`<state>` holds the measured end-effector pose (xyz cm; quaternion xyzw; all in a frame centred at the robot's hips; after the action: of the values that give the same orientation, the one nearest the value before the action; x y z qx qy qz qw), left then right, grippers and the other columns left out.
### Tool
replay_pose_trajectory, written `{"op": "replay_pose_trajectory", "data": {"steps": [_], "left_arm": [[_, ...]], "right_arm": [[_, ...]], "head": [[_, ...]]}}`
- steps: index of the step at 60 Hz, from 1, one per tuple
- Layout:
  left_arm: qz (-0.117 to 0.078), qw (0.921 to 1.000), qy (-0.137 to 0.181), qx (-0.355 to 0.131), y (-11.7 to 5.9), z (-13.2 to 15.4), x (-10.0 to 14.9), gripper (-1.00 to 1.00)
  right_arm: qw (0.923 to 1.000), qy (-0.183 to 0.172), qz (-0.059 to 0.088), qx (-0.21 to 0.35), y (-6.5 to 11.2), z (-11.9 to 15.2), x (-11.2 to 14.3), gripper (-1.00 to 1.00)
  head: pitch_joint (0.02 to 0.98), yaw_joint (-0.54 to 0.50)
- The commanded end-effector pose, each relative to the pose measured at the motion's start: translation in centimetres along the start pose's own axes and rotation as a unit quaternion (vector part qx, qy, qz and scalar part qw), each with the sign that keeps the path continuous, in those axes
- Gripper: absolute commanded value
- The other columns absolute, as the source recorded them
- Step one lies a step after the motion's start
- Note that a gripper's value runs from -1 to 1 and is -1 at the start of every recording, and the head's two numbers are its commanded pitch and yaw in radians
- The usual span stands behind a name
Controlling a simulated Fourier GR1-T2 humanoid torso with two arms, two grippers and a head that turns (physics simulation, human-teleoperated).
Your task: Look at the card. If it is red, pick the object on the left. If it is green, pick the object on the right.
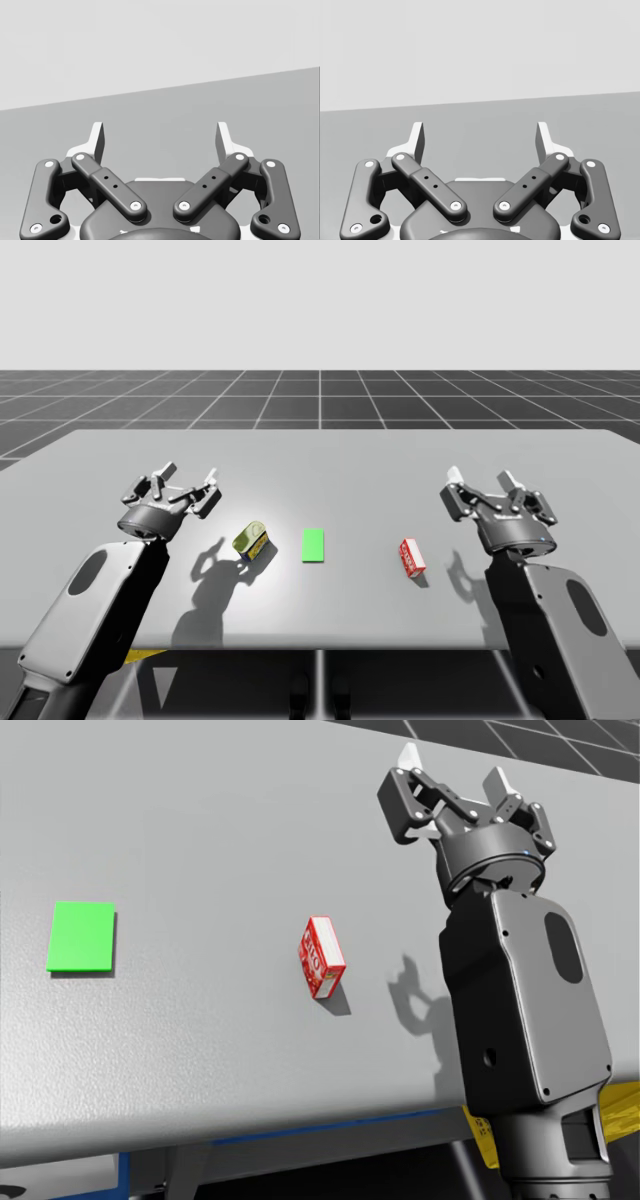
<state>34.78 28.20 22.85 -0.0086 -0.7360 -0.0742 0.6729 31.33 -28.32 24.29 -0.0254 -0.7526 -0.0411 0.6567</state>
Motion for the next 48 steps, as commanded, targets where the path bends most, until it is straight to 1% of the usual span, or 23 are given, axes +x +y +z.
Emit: {"op": "replay_pose_trajectory", "data": {"steps": [1,3,4,6,12,13,18,20,22,27,30,37,43,46,48], "left_arm": [[0.001,1.0,-0.001,-0.001,0.0,-0.1,0.0,-1.0],[0.001,1.0,-0.001,-0.002,0.0,0.0,0.0,-1.0],[0.001,1.0,-0.001,-0.002,0.0,0.0,0.0,-1.0],[0.001,1.0,-0.001,-0.002,0.0,0.0,0.0,-1.0],[0.0,1.0,0.0,-0.003,-0.1,0.0,0.0,-1.0],[0.0,1.0,0.0,-0.003,-0.1,-0.1,0.0,-1.0],[0.0,1.0,0.0,-0.004,-0.1,0.0,0.0,-1.0],[0.0,1.0,0.0,-0.004,-0.2,0.0,0.0,-1.0],[0.0,1.0,0.0,-0.004,-0.2,0.0,0.0,-1.0],[0.0,1.0,0.0,-0.004,-0.2,0.0,0.0,-1.0],[0.0,1.0,0.001,-0.004,-0.2,0.0,0.0,-1.0],[0.0,1.0,0.001,-0.004,-0.3,0.0,0.0,-1.0],[0.0,1.0,0.001,-0.004,-0.3,0.0,0.0,-1.0],[0.0,1.0,0.001,-0.004,-0.3,0.0,0.0,-1.0],[0.0,1.0,0.001,-0.004,-0.3,0.0,0.0,-1.0]], "right_arm": [[0.9999,0.004,-0.002,0.014,0.6,1.7,0.8,-1.0],[0.9998,0.007,0.0,0.016,0.8,2.6,0.9,-1.0],[0.9998,0.013,-0.003,0.017,0.8,2.9,0.9,-1.0],[0.9995,0.022,-0.019,0.009,1.1,3.8,0.9,-1.0],[0.9993,0.025,-0.016,0.024,1.5,6.0,0.5,-1.0],[0.9992,0.024,-0.011,0.028,1.6,6.9,0.4,-1.0],[0.9988,0.029,-0.002,0.039,2.0,8.5,0.0,-1.0],[0.9985,0.034,-0.003,0.043,2.2,9.2,-0.3,-1.0],[0.9982,0.036,0.0,0.048,2.4,9.9,-0.5,-1.0],[0.9974,0.039,0.003,0.06,2.9,11.3,-1.3,-1.0],[0.997,0.043,0.007,0.064,3.3,12.0,-1.9,-1.0],[0.9944,0.065,0.009,0.082,4.3,13.9,-3.7,-1.0],[0.9934,0.074,0.012,0.087,4.7,14.6,-4.6,-1.0],[0.9921,0.087,0.008,0.09,5.0,15.1,-5.2,-1.0],[0.9913,0.095,0.008,0.091,5.2,15.4,-5.6,-1.0]], "head": [[0.915,-0.36],[0.914,-0.36],[0.914,-0.36],[0.913,-0.36],[0.911,-0.36],[0.911,-0.36],[0.909,-0.36],[0.909,-0.36],[0.908,-0.36],[0.908,-0.36],[0.907,-0.36],[0.909,-0.35],[0.911,-0.35],[0.912,-0.35],[0.912,-0.35]]}}
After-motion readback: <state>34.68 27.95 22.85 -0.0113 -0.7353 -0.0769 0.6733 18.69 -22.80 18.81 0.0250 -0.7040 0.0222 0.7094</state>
